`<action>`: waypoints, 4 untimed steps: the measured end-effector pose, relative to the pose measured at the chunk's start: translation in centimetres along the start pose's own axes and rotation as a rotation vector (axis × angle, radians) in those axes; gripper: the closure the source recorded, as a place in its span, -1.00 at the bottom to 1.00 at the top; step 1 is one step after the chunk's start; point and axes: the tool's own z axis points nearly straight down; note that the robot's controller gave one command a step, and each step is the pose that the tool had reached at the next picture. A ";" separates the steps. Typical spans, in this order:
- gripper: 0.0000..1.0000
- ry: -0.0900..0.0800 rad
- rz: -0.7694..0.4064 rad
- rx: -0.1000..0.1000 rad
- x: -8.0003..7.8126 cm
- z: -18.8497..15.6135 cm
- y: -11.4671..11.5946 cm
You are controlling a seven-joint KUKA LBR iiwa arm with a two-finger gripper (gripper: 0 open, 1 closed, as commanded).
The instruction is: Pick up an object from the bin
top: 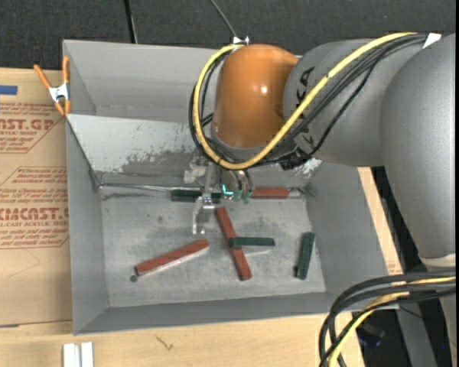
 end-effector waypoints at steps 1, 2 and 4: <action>-1.00 -0.008 0.001 -0.001 -0.2 -0.5 -0.1; -1.00 -0.010 -0.062 0.000 4.2 7.9 1.3; -1.00 -0.005 0.026 0.000 6.3 7.3 1.8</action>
Offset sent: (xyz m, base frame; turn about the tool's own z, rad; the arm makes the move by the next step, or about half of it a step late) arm -0.0529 0.0158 -0.0995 -0.0773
